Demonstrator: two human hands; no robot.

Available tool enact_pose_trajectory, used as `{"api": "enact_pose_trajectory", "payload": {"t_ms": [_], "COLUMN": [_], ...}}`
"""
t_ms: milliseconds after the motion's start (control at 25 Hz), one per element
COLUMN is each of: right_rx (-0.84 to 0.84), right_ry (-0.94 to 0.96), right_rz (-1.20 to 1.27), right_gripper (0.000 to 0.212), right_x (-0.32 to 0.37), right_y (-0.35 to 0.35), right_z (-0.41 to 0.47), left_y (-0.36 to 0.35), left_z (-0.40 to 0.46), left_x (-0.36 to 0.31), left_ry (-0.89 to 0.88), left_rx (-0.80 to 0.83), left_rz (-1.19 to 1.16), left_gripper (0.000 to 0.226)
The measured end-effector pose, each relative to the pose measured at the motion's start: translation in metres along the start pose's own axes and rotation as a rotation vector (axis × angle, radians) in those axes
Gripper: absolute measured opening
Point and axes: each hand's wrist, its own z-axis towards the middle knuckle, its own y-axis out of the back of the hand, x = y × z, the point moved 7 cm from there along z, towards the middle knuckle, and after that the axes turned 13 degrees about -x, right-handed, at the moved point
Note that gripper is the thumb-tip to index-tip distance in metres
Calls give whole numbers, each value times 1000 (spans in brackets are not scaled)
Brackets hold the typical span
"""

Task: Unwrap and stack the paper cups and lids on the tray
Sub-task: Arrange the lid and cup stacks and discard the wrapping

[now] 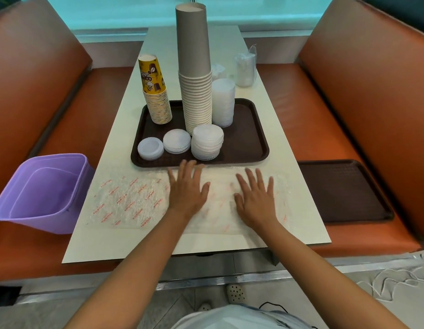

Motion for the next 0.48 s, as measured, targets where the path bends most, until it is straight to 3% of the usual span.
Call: {"api": "enact_pose_trajectory", "payload": {"t_ms": [80, 160, 320, 480], "right_rx": [118, 220, 172, 142], "right_ry": [37, -42, -254, -342], "right_rz": [54, 40, -24, -116], "right_gripper": [81, 76, 52, 52], "right_x": [11, -2, -53, -77], "right_y": [-13, -27, -23, -9], "right_z": [-6, -13, -13, -9], "left_y": [-10, -31, -44, -31], "left_z": [-13, -32, -36, -30], "left_x": [-25, -19, 15, 29], "left_ry": [-129, -96, 10, 115], "left_rx": [70, 238, 299, 217], "left_rz": [-82, -44, -15, -29], "left_gripper": [54, 64, 85, 58]}}
